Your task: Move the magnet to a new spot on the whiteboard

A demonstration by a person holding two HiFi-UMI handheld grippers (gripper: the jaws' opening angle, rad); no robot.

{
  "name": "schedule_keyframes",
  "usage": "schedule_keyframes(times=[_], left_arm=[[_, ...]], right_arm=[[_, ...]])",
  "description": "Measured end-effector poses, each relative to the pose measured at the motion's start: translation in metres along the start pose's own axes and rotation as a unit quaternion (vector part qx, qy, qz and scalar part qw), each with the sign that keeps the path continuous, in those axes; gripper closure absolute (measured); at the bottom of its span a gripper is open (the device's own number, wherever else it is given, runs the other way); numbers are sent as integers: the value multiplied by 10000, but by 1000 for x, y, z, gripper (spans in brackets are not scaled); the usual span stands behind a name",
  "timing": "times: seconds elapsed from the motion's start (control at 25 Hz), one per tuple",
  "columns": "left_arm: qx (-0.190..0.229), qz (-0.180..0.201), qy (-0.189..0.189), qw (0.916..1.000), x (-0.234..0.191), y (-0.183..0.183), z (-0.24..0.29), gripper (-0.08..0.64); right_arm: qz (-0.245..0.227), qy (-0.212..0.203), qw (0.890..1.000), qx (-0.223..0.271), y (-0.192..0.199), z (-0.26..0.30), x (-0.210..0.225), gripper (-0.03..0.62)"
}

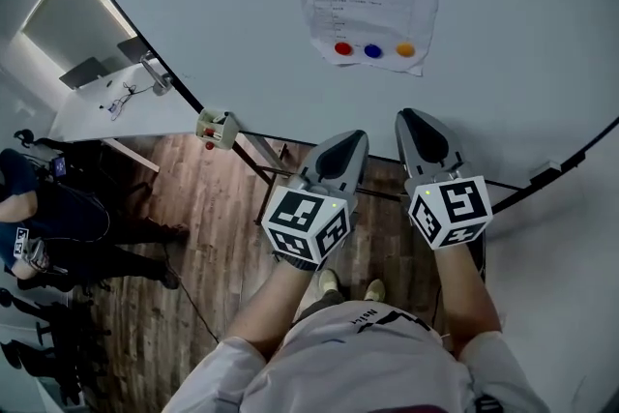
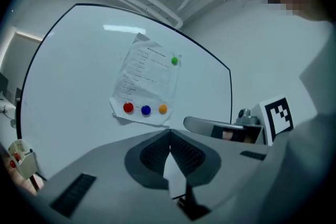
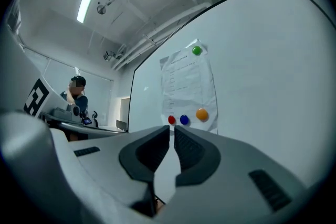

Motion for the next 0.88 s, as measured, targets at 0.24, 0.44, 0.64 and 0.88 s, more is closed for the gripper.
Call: schedule_keyframes(times=[0.24, 0.44, 0.64, 0.88], left_arm=[[87, 185, 375, 9991, -10, -28, 19, 548], [168, 188, 572, 9980, -19, -41, 31, 548], [179, 205, 715, 9971, -25, -45, 41, 548], [140, 171, 748, 9970, -36, -44, 47, 548]], right_arm=[[-129, 423, 9990, -25, -13, 17, 9, 572], [-207, 626, 9978, -67, -19, 29, 13, 558], [-307, 882, 9956, -108, -22, 40, 24, 534], [-958, 1500, 9838, -205, -30, 62, 44, 483]])
Point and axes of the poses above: the fingertips, and each gripper's own axes: z forward along the fingers, x to its right, y out of its underside, the point moved 3 cm from there along -z, backward along the fingers, and after that the axes turned 9 degrees about -x, right-handed, at the moved point
